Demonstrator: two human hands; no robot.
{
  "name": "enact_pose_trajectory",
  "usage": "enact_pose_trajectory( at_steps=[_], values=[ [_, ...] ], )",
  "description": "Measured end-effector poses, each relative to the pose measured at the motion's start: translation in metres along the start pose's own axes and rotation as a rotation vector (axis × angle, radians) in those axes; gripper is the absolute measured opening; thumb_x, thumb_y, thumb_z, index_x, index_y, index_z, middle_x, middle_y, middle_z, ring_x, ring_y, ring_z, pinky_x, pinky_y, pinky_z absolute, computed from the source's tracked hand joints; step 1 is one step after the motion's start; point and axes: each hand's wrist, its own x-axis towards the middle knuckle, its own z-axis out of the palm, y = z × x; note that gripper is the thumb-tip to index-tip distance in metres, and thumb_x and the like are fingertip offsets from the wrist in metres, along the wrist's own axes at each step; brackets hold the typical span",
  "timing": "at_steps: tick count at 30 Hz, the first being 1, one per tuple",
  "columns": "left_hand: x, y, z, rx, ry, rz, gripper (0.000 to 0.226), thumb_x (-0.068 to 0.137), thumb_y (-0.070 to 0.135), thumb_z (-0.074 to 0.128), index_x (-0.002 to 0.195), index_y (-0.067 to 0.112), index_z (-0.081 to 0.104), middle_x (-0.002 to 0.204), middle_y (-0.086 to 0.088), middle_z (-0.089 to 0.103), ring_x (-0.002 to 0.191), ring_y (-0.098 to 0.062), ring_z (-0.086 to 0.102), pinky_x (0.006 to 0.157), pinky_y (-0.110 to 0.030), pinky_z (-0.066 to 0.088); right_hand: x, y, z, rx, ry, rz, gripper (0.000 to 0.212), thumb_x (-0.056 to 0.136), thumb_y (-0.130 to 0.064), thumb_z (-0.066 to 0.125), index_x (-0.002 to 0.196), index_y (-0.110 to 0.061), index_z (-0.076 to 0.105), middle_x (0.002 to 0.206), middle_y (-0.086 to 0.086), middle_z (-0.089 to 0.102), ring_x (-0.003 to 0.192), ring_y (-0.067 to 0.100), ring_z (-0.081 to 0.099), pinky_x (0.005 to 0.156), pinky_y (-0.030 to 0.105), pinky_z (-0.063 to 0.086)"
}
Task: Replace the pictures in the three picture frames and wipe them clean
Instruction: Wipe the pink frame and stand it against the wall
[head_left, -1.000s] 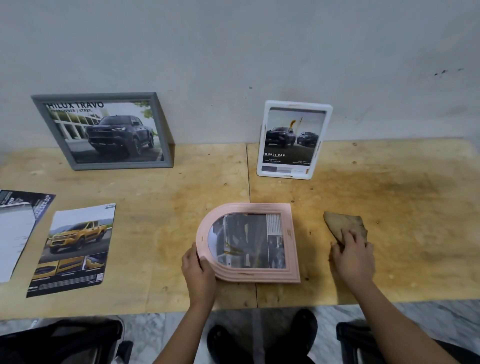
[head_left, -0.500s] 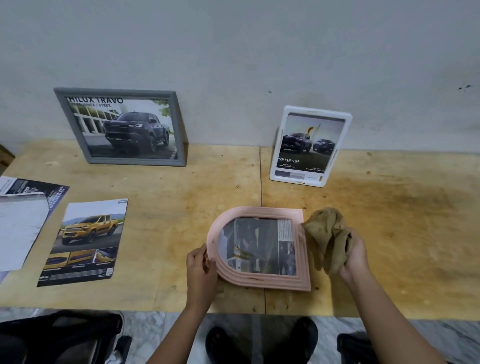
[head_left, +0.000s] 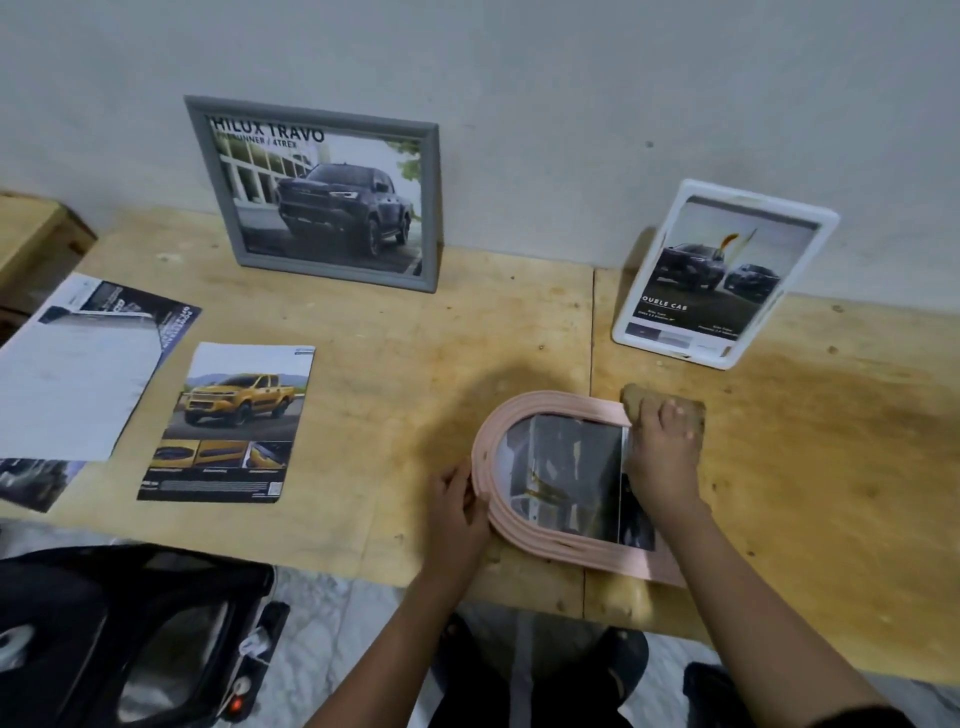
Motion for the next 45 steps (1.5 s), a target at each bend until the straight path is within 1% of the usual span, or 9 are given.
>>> enact_pose_trajectory(
  at_steps=[3,8,17,20,30,35,38,42,45],
  values=[
    [0.002,-0.003,-0.001,-0.003,-0.005,-0.006,0.04,0.093,0.006,0.05,0.133,0.004,0.045,0.125,-0.003,0.034,0.11,-0.014,0.05,0.094,-0.018,0.038,-0.005,-0.02,0.006,-0.073,-0.056,0.064,0.063,0.082,0.004,0.042,0.143,-0.002,0.025,0.152,0.023,0.021,0.142,0.035,0.014,0.116,0.044,0.011],
    [0.002,-0.004,-0.001,-0.038,-0.006,-0.011,0.04,0.093,0.003,0.05,0.132,0.003,0.045,0.121,-0.001,0.034,0.107,-0.012,0.049,0.082,0.003,0.035,-0.006,-0.057,0.017,-0.017,-0.078,0.037,0.058,0.086,0.003,0.043,0.142,0.0,0.025,0.152,0.027,0.015,0.143,0.039,0.009,0.116,0.048,0.013],
    [0.005,-0.008,-0.003,0.026,-0.031,-0.012,0.043,0.093,0.008,0.051,0.135,0.005,0.043,0.133,-0.011,0.037,0.118,-0.023,0.049,0.101,-0.035,0.044,-0.014,-0.094,0.024,0.11,-0.167,0.024,0.073,0.087,0.005,0.04,0.15,-0.013,0.008,0.158,0.013,-0.004,0.146,0.027,-0.007,0.115,0.051,0.014],
    [0.006,-0.006,-0.005,0.041,-0.059,-0.023,0.044,0.094,0.009,0.051,0.136,0.003,0.041,0.136,-0.014,0.034,0.12,-0.026,0.048,0.1,-0.034,0.044,-0.016,-0.115,0.034,0.149,-0.231,-0.152,0.067,0.089,0.009,0.034,0.15,-0.01,0.011,0.157,0.016,-0.001,0.146,0.027,-0.004,0.118,0.038,0.012],
    [0.004,0.001,-0.01,-0.069,-0.06,-0.062,0.045,0.091,0.002,0.054,0.135,0.002,0.042,0.123,-0.004,0.037,0.102,-0.009,0.05,0.082,-0.005,0.044,-0.027,-0.112,0.024,0.142,-0.45,-0.38,0.058,0.092,0.002,0.036,0.147,-0.008,0.024,0.158,0.009,0.007,0.146,0.019,0.004,0.115,0.032,0.016],
    [0.004,0.008,-0.01,-0.002,0.007,-0.037,0.034,0.087,0.003,0.06,0.12,-0.001,0.056,0.107,-0.002,0.043,0.099,-0.02,0.054,0.08,-0.012,0.041,-0.038,-0.111,0.017,0.084,-0.571,-0.482,0.054,0.093,-0.012,0.048,0.144,-0.014,0.033,0.156,0.007,0.018,0.145,0.018,0.016,0.115,0.032,0.018],
    [-0.006,0.008,-0.007,0.053,0.133,-0.074,0.023,0.083,0.006,0.064,0.106,0.003,0.066,0.094,-0.002,0.051,0.083,-0.013,0.052,0.063,-0.009,0.037,-0.036,-0.117,0.008,0.041,-0.576,-0.489,0.054,0.094,-0.009,0.041,0.146,-0.013,0.029,0.155,0.008,0.023,0.142,0.022,0.022,0.114,0.033,0.02],
    [-0.018,0.005,-0.001,0.013,0.129,-0.121,0.025,0.081,0.007,0.064,0.106,0.01,0.069,0.095,-0.005,0.057,0.081,-0.012,0.054,0.06,-0.007,0.039,-0.036,-0.12,-0.003,0.02,-0.563,-0.476,0.053,0.092,-0.004,0.038,0.144,-0.012,0.034,0.152,0.007,0.032,0.137,0.025,0.031,0.11,0.032,0.025],
    [-0.015,0.006,-0.002,0.038,0.125,-0.123,0.023,0.079,0.005,0.066,0.101,0.009,0.071,0.094,-0.006,0.057,0.083,-0.018,0.055,0.059,-0.011,0.038,-0.039,-0.12,-0.008,0.018,-0.574,-0.506,0.045,0.091,-0.006,0.04,0.135,-0.013,0.048,0.138,0.01,0.05,0.121,0.027,0.047,0.093,0.03,0.038]
  ],
)
